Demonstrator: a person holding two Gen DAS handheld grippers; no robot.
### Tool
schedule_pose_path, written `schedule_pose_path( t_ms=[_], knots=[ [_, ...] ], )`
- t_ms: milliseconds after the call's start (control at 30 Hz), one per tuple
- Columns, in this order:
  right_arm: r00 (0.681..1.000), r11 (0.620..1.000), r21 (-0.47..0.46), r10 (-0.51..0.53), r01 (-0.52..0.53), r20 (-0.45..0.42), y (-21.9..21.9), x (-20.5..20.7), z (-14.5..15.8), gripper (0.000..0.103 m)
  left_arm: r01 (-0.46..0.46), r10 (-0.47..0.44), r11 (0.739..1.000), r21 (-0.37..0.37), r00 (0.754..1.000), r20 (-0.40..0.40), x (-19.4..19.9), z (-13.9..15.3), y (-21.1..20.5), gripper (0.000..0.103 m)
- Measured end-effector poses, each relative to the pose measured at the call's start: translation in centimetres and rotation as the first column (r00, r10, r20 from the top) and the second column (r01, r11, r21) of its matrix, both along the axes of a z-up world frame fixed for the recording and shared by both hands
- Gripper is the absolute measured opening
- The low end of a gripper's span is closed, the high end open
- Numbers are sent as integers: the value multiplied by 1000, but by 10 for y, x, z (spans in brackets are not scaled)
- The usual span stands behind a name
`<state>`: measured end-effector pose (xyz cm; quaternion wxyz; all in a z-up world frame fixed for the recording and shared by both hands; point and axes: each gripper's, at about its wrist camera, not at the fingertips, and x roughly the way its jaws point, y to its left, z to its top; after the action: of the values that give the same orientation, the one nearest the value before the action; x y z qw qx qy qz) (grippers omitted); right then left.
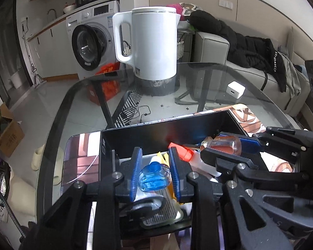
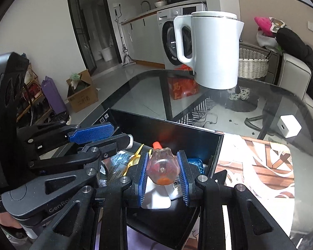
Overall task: Organize rigid objects
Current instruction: 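Lower the bottle and screwdriver into the black box and open both tools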
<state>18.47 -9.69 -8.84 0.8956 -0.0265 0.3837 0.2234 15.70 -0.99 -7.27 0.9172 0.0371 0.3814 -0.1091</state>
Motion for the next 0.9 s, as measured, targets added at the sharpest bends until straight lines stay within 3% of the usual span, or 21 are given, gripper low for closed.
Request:
schedule_pose_path(
  t_ms=[367,467,600,700,900],
  knots=[
    [999,997,-73,34,-35,-22,9,-3,-2,27,19,-19,1000,4,999,-49,-7,-2,1,24],
    [999,996,-81,34,-37,-36,9,-5,-2,27,21,-20,999,28,999,-31,-13,2,-1,26],
    [999,997,-71,24,-27,-43,5,-7,-2,30,12,-14,997,75,1000,22,-23,10,-2,37],
    [999,999,-38,10,-12,-52,-1,-11,0,35,-8,6,998,62,999,34,-28,13,3,48],
    [1000,999,-53,-9,8,-18,-6,-30,8,46,-27,23,997,77,999,49,-44,21,3,51]
  ],
)
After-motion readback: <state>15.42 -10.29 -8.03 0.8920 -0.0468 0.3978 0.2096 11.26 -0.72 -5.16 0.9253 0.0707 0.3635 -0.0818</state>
